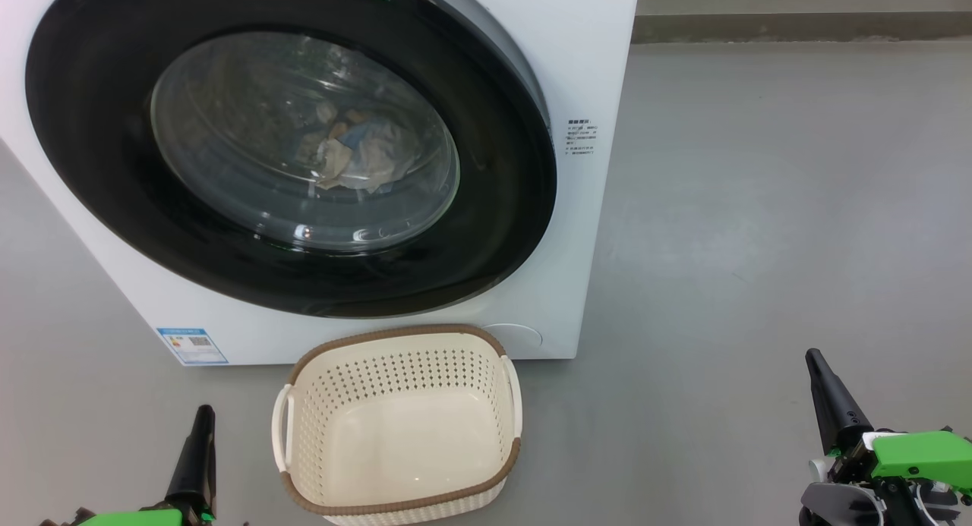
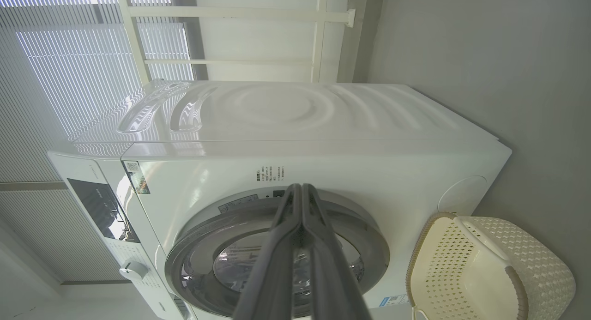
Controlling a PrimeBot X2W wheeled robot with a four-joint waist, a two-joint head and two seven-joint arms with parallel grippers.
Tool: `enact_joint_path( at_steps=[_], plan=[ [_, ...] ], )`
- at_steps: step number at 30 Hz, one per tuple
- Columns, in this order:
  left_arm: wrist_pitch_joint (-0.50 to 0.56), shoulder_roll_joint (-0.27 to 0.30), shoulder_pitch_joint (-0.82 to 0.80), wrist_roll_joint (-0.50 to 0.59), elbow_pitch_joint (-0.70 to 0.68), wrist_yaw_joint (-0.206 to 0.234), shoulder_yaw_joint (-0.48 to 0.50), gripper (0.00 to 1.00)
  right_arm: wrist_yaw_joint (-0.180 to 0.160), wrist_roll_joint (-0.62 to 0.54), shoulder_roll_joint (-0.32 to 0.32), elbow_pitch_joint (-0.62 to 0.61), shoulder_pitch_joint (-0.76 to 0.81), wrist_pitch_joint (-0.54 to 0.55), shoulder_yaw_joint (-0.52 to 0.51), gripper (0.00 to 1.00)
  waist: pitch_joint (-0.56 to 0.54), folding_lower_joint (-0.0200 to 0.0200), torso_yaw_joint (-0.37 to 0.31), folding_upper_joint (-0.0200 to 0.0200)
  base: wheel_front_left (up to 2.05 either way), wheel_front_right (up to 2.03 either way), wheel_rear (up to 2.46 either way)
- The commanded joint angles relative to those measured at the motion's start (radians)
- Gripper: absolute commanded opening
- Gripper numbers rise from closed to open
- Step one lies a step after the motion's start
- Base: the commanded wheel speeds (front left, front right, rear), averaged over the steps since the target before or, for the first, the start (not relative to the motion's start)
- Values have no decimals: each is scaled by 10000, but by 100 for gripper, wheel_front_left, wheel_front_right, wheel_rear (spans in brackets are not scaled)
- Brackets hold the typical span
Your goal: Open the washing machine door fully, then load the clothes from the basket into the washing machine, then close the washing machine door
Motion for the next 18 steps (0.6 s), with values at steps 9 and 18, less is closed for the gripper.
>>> enact_joint_path(
  at_steps=[9,18],
  plan=[
    [63,87,-428,-80,-319,6,285,0,19,-20,-98,-292,-513,67,188,0,0,0,0,-1,0,0,0],
    [63,87,-428,-80,-319,6,285,0,19,-22,-96,-292,-513,69,185,0,0,0,0,-1,0,0,0]
  ],
)
